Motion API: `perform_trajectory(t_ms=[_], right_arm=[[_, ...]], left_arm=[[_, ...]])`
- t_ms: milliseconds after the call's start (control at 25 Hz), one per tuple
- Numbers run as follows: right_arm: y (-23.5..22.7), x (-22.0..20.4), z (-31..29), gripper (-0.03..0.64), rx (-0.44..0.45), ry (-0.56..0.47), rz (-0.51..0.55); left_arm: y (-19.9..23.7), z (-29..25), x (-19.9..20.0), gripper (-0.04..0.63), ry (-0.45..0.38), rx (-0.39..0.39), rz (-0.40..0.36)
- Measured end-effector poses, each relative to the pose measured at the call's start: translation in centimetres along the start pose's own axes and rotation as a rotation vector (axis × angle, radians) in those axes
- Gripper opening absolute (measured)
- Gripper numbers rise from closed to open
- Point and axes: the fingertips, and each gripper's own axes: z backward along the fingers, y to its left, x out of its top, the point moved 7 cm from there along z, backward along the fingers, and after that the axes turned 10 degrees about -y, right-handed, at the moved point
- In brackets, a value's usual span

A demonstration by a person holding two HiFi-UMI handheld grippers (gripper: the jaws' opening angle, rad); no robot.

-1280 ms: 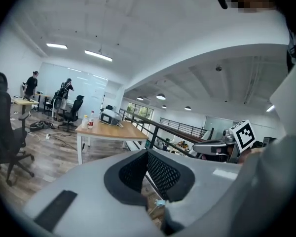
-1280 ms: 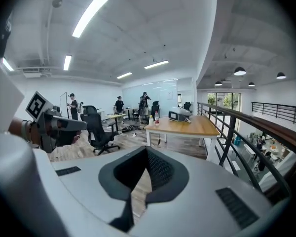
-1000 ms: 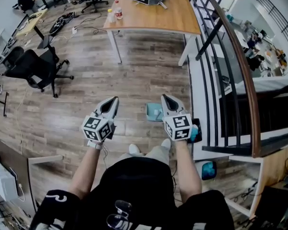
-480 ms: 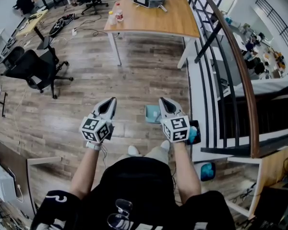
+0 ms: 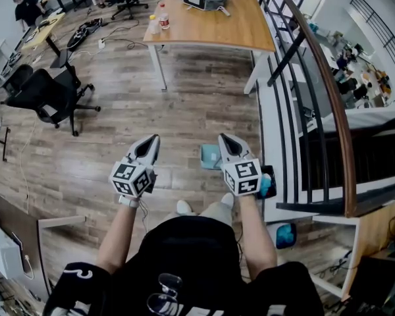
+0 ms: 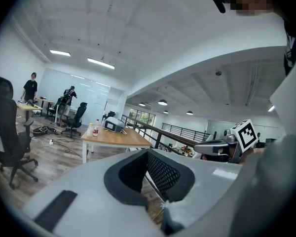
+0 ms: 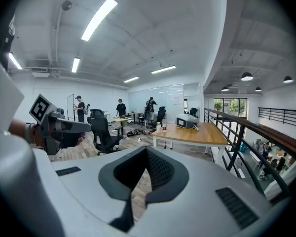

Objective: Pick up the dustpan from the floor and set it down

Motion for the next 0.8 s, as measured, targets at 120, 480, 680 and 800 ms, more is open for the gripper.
perform_trajectory(t_ms=[120,480,680,800], right_arm=[[0.32,0.01,-0.14,-0.006,0.006,0.003,-0.002],[0.34,0.26,-0.67,-0.006,-0.001,-0.005,0.009],[0.38,0.1,-0.65,-0.006,-0.008,-0.005,0.001],[0.56,-0.02,-0.8,-0.006,-0.011,-0.006,0.007]], left_arm=[[0.22,0.12,0.0,-0.003,0.001,0.001,0.0],[0.48,-0.22,-0.15,-0.003,0.006,-0.003,0.004],[0.38,-0.29,-0.23,-0.003,0.013,-0.013,-0.003],[0.61,-0.16,-0.22,-0.003,0.013,-0.014,-0.004]])
